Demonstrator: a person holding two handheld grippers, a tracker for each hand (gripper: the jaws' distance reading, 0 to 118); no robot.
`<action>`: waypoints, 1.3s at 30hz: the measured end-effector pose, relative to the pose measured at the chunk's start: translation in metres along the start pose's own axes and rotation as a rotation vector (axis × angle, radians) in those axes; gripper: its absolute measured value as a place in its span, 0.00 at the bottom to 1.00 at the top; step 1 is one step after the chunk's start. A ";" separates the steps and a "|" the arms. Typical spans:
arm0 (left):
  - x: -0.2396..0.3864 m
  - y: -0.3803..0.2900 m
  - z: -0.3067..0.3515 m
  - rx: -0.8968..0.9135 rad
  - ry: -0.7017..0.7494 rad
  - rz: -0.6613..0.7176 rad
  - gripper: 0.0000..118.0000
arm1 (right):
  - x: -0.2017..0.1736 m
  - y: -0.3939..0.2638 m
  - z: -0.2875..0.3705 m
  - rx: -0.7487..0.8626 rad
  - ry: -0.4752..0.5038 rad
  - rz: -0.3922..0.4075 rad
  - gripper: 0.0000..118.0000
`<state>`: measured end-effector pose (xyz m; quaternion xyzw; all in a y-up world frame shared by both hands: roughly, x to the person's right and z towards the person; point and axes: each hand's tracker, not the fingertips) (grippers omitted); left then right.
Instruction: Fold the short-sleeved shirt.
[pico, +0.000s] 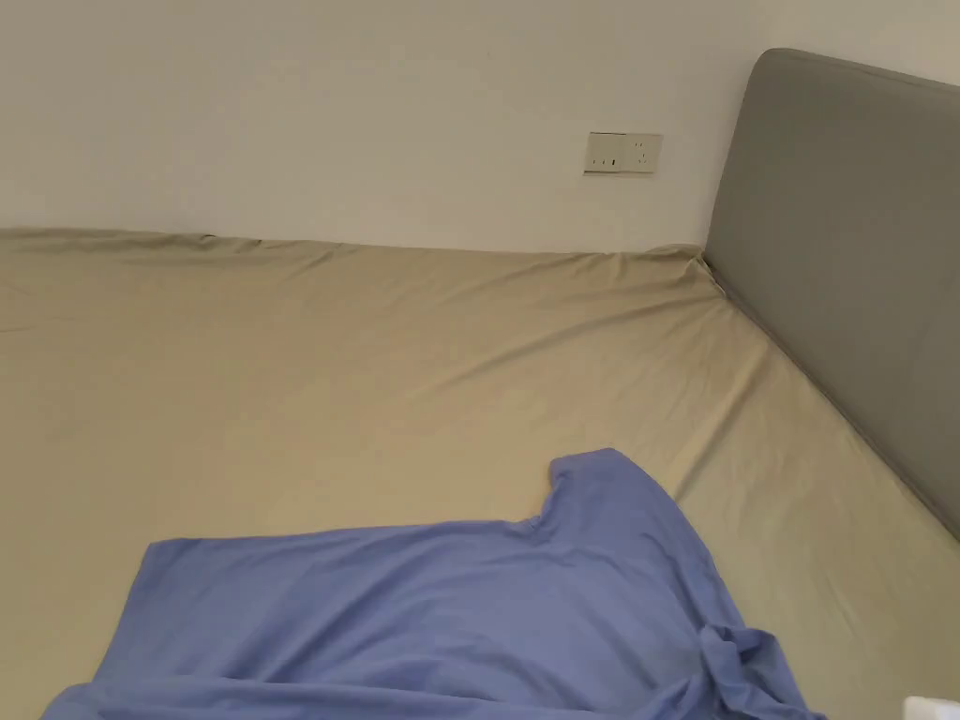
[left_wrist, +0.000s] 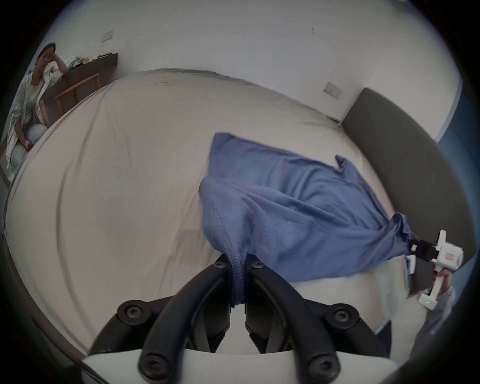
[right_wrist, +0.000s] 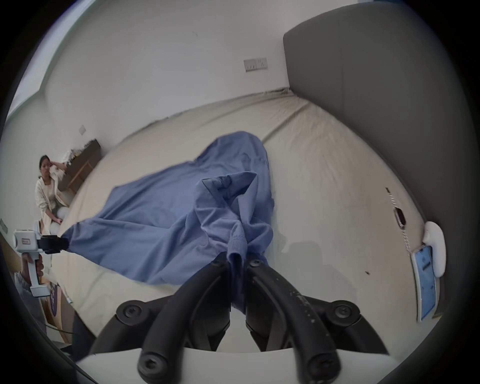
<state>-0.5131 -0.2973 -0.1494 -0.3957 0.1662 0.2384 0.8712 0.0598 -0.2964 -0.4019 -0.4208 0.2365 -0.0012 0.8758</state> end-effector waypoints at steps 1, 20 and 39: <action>-0.002 -0.007 0.010 -0.006 0.016 -0.003 0.06 | 0.002 -0.008 0.009 -0.003 0.000 -0.003 0.09; -0.018 -0.099 0.051 0.192 0.251 -0.053 0.93 | 0.012 -0.098 0.039 0.072 -0.232 0.072 0.66; 0.058 0.095 -0.013 0.420 -0.004 -0.198 0.00 | -0.075 -0.004 0.056 0.591 -0.099 0.197 0.01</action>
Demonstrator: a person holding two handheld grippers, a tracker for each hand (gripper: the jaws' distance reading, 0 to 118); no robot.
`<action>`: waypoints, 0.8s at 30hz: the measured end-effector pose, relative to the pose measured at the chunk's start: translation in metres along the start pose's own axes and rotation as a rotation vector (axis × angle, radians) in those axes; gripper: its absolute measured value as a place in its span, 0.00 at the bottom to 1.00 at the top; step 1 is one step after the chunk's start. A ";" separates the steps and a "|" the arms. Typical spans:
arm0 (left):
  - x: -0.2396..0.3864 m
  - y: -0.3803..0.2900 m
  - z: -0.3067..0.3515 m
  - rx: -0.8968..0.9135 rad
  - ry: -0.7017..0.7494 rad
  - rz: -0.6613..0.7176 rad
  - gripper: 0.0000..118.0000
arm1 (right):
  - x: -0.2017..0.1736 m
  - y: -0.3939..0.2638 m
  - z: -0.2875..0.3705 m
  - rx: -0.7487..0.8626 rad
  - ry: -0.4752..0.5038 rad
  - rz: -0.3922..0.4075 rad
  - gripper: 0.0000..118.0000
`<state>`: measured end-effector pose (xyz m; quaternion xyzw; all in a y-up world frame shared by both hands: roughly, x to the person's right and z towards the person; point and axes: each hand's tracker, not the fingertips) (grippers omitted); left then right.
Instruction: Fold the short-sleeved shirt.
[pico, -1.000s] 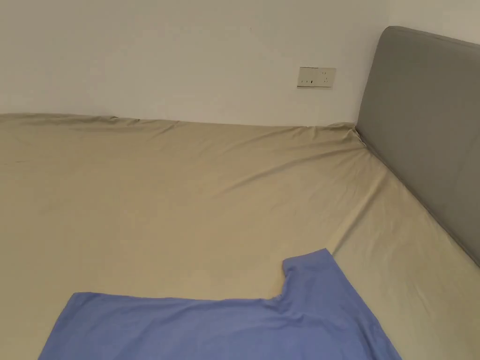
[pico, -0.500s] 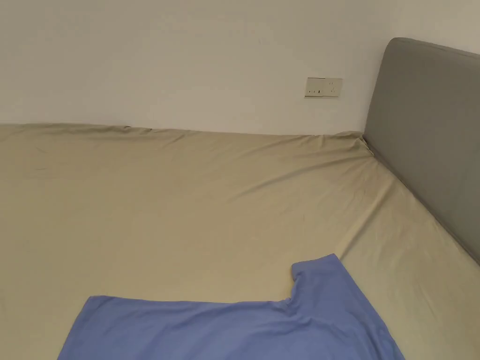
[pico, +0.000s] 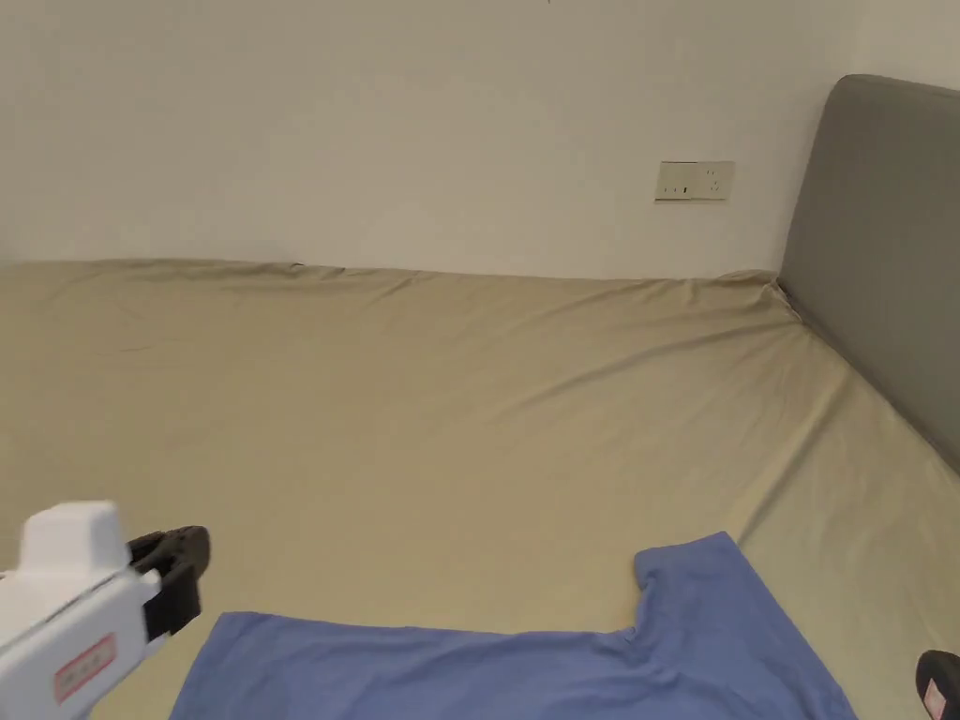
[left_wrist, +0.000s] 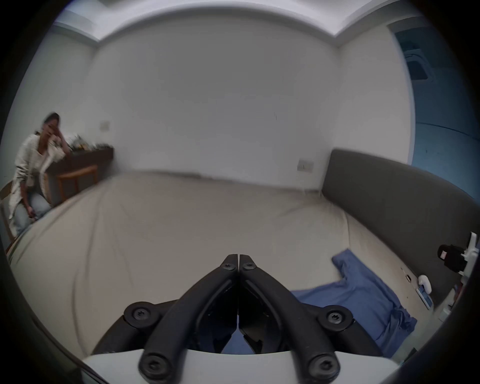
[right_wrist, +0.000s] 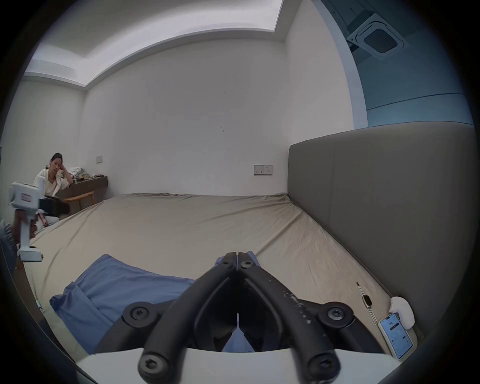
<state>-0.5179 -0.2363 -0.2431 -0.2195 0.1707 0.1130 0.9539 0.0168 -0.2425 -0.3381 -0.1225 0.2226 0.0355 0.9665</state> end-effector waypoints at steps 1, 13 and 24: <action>-0.007 0.004 -0.025 -0.063 0.004 0.003 0.00 | 0.001 0.000 -0.005 -0.002 0.001 -0.009 0.01; -0.061 -0.073 -0.194 -0.596 0.200 0.098 0.56 | 0.008 -0.033 -0.071 -0.158 -0.010 -0.014 0.01; -0.045 -0.054 -0.149 -0.468 0.127 0.063 0.02 | 0.037 -0.042 -0.208 -0.506 -0.023 -0.034 0.71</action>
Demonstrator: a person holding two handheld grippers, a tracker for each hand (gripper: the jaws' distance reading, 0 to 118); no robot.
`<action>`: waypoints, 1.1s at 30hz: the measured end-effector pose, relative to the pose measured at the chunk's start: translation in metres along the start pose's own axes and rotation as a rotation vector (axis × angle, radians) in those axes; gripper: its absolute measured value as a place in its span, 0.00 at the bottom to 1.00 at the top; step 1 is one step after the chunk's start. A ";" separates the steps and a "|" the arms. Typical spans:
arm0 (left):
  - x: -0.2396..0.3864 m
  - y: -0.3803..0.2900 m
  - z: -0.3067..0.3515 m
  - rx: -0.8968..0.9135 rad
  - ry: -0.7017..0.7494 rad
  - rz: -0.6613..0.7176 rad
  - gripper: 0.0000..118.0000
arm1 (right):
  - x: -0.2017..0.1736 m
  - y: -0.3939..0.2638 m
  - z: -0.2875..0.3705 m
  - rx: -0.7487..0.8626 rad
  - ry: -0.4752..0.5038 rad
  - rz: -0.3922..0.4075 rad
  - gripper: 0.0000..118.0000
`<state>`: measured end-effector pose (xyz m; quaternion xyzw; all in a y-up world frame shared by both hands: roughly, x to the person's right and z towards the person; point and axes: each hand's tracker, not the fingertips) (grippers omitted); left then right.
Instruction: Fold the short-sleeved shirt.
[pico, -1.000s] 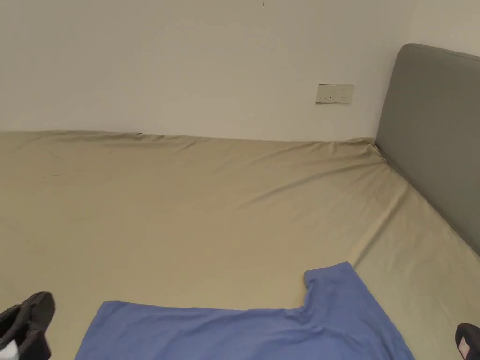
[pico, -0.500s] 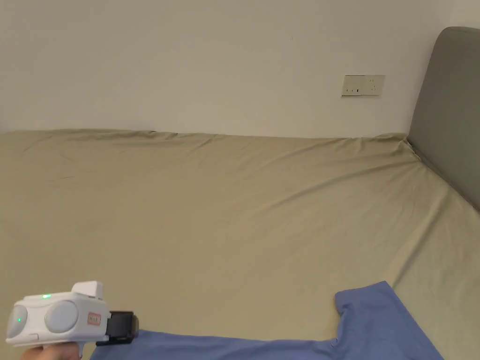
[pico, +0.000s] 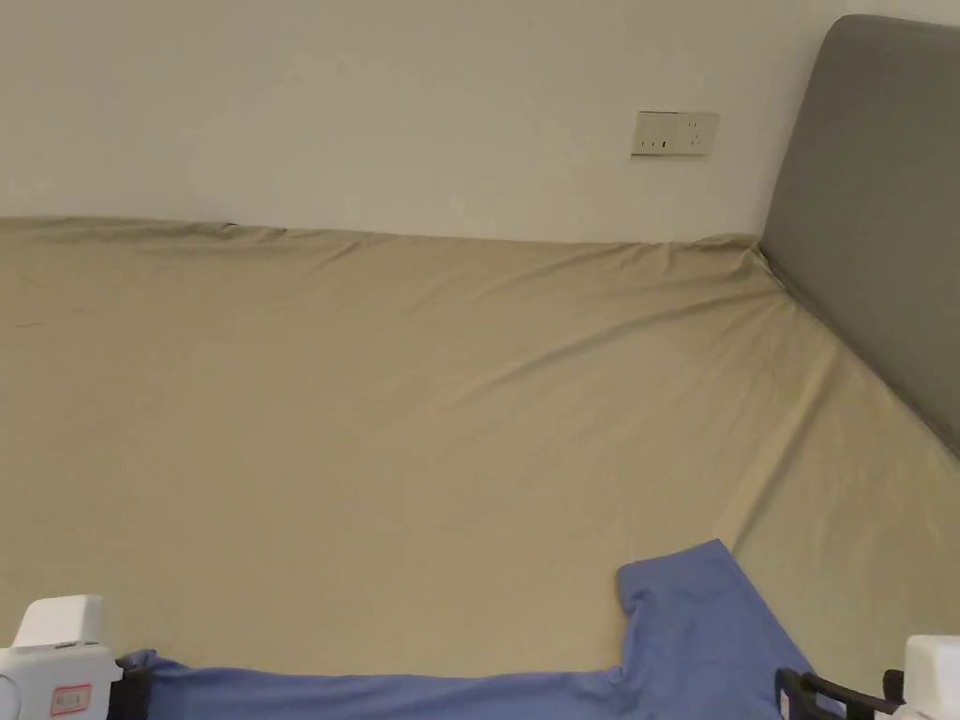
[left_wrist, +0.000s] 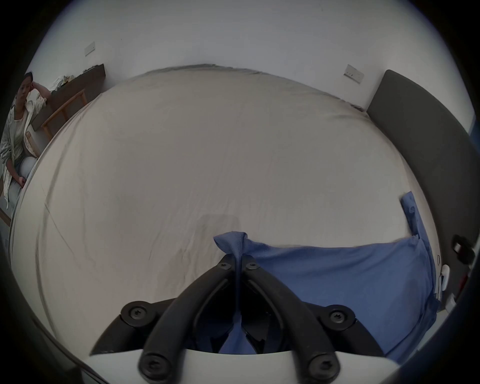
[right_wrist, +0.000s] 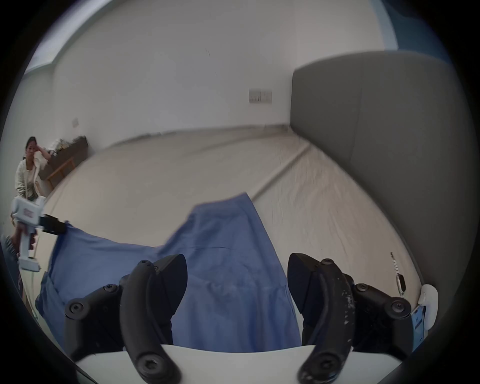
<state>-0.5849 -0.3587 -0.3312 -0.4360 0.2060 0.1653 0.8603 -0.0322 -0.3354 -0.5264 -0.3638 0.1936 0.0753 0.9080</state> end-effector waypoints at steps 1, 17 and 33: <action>0.002 -0.002 -0.001 0.009 -0.011 0.006 0.02 | 0.006 0.005 -0.020 -0.040 0.003 0.001 0.71; 0.007 -0.008 0.020 0.052 -0.030 0.020 0.02 | 0.002 0.030 -0.073 -0.298 0.058 0.016 0.01; -0.040 -0.133 0.201 0.115 -0.044 -0.055 0.02 | 0.040 -0.061 0.182 -0.079 0.163 -0.014 0.01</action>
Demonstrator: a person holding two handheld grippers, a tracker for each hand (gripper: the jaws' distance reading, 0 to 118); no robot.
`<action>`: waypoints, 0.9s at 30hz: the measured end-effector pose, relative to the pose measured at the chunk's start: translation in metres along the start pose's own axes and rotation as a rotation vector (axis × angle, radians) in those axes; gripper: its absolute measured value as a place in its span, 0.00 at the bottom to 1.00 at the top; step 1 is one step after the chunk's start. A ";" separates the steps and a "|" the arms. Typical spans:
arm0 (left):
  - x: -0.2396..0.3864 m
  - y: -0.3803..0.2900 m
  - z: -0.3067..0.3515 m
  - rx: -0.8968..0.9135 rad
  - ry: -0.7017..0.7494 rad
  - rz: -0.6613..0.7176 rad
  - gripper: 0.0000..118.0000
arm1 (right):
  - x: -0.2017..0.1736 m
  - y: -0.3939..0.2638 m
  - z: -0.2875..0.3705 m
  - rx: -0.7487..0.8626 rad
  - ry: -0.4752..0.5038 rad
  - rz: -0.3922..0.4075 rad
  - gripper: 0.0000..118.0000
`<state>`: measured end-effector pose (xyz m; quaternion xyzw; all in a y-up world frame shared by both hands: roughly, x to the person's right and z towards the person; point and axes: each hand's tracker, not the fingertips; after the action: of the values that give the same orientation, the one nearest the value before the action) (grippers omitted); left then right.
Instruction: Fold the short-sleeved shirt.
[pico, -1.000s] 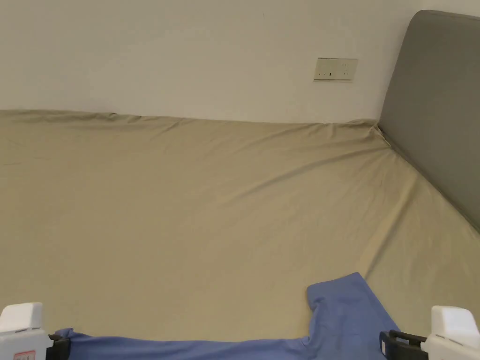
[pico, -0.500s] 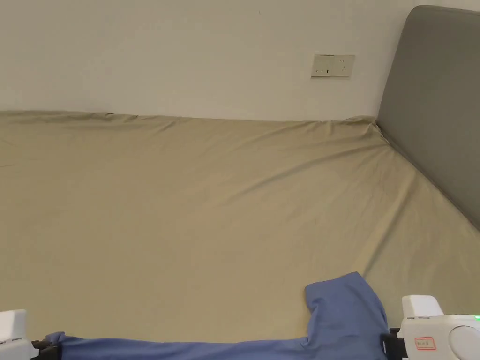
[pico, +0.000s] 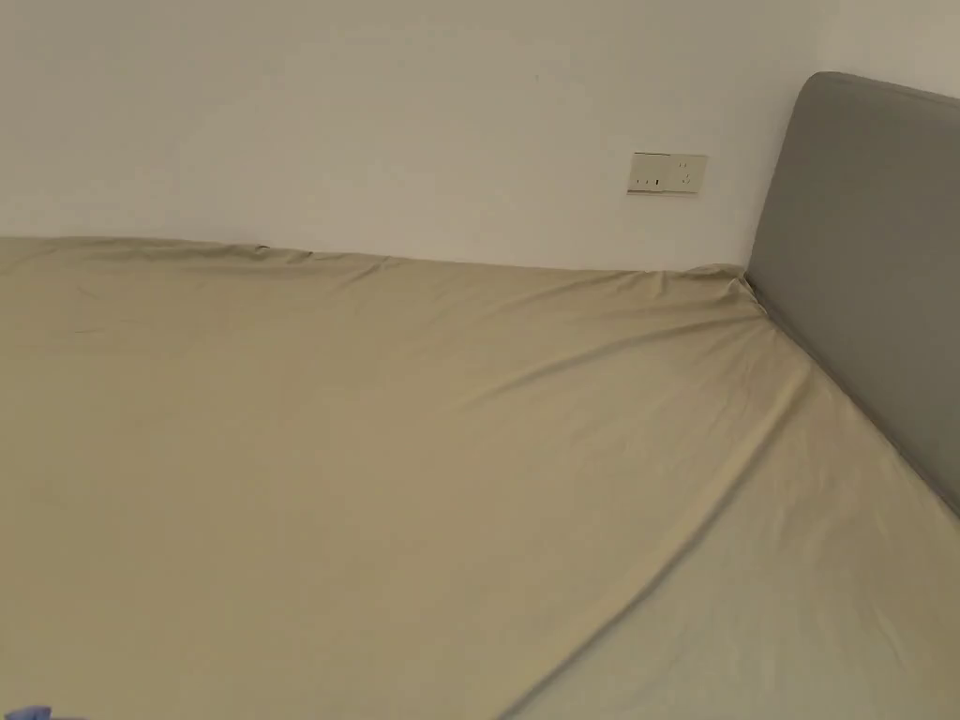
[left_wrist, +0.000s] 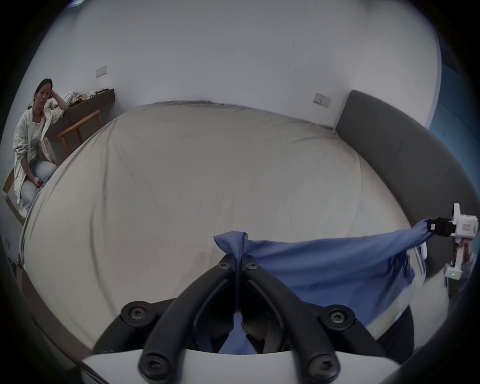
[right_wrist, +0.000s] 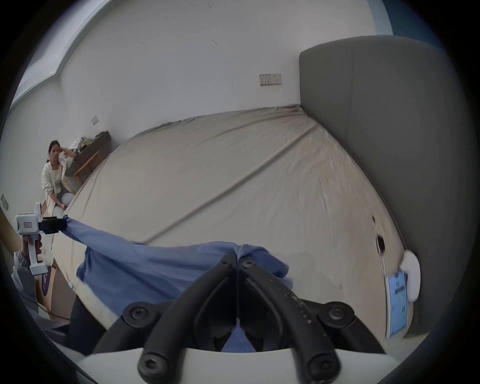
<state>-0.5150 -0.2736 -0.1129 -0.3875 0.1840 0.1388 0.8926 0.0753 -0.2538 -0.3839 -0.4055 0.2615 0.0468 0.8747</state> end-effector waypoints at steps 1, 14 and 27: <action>-0.002 -0.017 0.001 -0.026 0.008 -0.003 0.02 | 0.002 -0.016 0.002 -0.021 -0.002 -0.010 0.01; 0.002 -0.121 -0.034 -0.222 0.054 0.009 0.02 | 0.014 -0.143 -0.040 -0.209 -0.075 -0.035 0.01; 0.054 -0.042 0.093 0.586 0.047 0.027 0.99 | -0.068 -0.054 0.090 0.586 -0.297 0.137 0.68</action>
<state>-0.4300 -0.2268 -0.0512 -0.1137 0.2422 0.0827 0.9600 0.0704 -0.2144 -0.2650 -0.1072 0.1602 0.0867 0.9774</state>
